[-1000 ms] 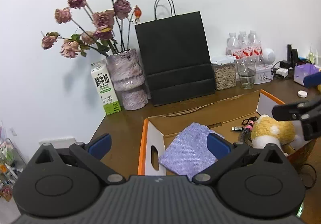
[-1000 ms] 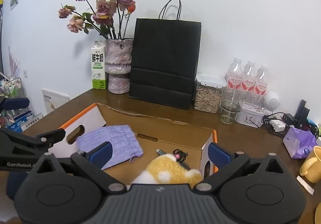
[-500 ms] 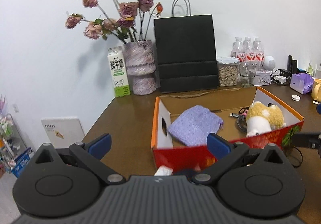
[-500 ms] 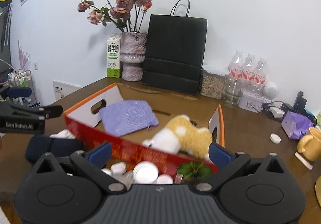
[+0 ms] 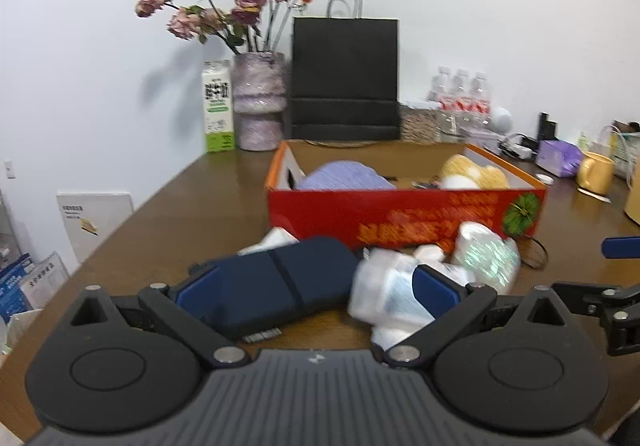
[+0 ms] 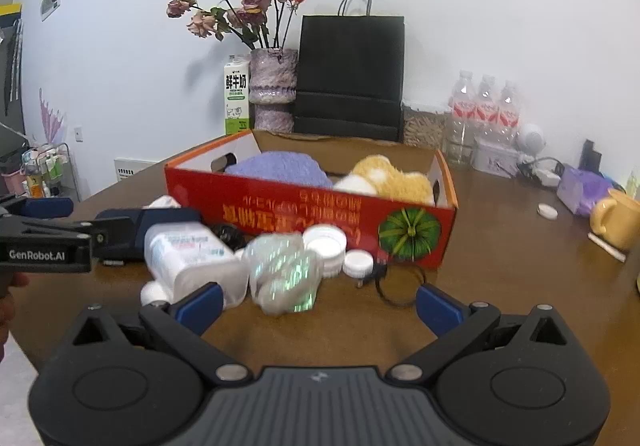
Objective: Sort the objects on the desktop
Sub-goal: 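Move both tools back toward the remaining items on the table, then grasp the white labeled plastic container with the left tool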
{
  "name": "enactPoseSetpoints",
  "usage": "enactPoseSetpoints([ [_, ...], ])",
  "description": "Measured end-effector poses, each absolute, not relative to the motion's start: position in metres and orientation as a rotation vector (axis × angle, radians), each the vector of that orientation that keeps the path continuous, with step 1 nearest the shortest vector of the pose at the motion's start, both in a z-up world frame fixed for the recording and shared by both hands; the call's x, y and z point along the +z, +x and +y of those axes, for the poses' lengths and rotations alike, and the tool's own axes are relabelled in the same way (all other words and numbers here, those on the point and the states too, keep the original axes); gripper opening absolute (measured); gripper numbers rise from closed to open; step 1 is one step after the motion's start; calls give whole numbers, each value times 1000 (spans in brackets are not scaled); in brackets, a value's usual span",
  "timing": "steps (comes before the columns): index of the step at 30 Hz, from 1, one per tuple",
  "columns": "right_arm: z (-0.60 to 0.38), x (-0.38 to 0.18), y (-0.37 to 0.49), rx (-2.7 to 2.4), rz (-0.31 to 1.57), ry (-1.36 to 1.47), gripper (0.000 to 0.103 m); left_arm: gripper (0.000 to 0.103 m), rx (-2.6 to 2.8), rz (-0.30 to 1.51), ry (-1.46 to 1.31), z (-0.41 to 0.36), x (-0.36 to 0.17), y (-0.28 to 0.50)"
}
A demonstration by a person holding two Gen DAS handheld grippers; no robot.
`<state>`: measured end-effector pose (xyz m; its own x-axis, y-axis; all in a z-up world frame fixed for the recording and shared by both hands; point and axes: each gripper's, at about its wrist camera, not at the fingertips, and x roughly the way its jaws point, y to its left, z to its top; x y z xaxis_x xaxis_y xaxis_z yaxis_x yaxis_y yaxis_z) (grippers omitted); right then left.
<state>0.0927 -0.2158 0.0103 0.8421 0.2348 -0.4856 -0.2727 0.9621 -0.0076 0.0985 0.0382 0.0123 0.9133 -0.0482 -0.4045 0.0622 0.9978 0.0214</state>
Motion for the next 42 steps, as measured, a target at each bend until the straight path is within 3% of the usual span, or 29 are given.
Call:
enactPoseSetpoints([
  [42,-237,-19,109,205,572,-27,103,103,-231,532,124,-12,-18,159],
])
